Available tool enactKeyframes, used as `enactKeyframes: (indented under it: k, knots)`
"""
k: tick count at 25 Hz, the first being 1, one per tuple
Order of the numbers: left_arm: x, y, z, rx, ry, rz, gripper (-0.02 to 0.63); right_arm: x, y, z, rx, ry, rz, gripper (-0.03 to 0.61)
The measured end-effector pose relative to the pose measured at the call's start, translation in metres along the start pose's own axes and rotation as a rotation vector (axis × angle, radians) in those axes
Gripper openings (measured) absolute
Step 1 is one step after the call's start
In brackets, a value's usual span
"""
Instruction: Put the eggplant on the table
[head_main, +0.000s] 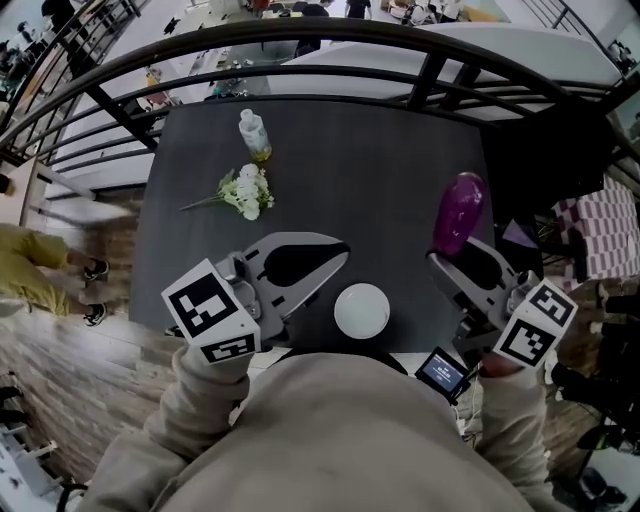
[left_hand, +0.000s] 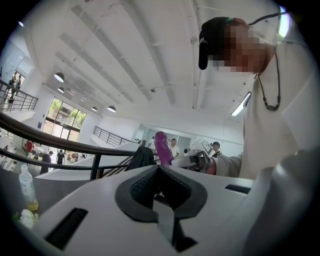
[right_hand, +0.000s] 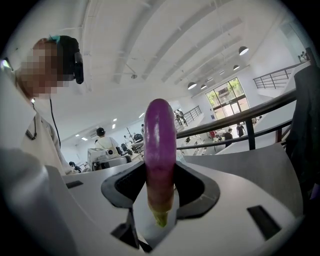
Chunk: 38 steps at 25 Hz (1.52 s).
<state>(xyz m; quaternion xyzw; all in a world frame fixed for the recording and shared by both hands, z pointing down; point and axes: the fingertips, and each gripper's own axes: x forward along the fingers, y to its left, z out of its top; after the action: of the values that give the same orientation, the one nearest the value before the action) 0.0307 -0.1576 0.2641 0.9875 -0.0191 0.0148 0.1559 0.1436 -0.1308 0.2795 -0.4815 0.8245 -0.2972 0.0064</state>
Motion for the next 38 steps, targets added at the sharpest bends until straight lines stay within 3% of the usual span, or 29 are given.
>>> enactKeyframes:
  k: [20, 38]
  knots:
    - [0.002, -0.004, -0.007, -0.045, -0.042, 0.048, 0.005, 0.003, 0.000, -0.011, -0.002, 0.059, 0.039, 0.192]
    - [-0.006, 0.001, -0.037, -0.098, -0.040, 0.119, 0.005, 0.024, -0.009, -0.049, 0.019, 0.160, 0.097, 0.192]
